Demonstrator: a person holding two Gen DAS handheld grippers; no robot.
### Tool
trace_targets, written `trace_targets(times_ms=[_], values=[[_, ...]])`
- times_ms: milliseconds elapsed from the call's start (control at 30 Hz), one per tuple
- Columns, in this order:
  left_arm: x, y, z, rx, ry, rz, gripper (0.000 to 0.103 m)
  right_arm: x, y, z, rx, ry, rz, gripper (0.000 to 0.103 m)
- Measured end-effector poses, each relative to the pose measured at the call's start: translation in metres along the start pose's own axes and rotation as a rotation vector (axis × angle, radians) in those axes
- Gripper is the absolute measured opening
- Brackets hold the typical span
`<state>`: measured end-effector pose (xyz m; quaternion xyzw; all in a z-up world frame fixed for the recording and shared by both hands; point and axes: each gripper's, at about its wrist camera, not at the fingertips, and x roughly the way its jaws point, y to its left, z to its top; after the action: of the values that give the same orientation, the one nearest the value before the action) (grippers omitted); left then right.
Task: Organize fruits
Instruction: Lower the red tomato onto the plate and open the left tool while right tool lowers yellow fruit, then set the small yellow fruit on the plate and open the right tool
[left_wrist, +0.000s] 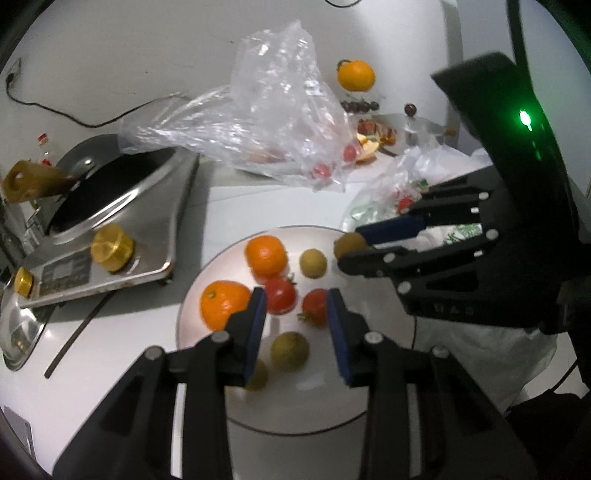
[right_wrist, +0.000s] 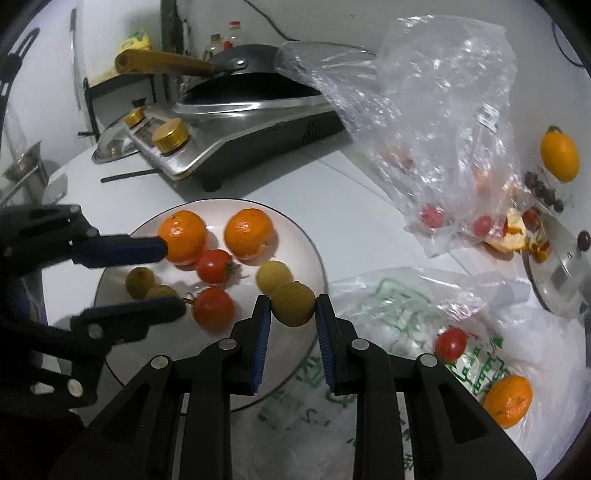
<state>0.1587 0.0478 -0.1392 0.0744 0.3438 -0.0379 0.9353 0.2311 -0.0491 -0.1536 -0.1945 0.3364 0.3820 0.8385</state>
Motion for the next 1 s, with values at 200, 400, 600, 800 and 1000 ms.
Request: trace_targets(times_ms=[200,400,600,800,1000], values=[[-0.005,0.01,-0.006,-0.025,-0.011,0.014,0.035,0.009,0.012,-0.001,-0.027,0.028,0.007,0.027],[0.004,0.006,-0.005,-0.009,-0.003,0.024,0.035,0.011,0.006,0.001,0.009,0.042,0.048,0.027],[0.021,-0.007,0.0,0.065,0.023,0.073,0.035,0.008,0.002,0.0,0.035,0.035,0.108,0.027],[0.03,-0.012,0.002,0.098,0.042,0.097,0.035,0.008,-0.001,-0.001,0.035,0.032,0.13,0.027],[0.027,-0.011,-0.001,0.097,0.054,0.096,0.035,0.01,-0.003,0.0,0.025,0.032,0.123,0.027]])
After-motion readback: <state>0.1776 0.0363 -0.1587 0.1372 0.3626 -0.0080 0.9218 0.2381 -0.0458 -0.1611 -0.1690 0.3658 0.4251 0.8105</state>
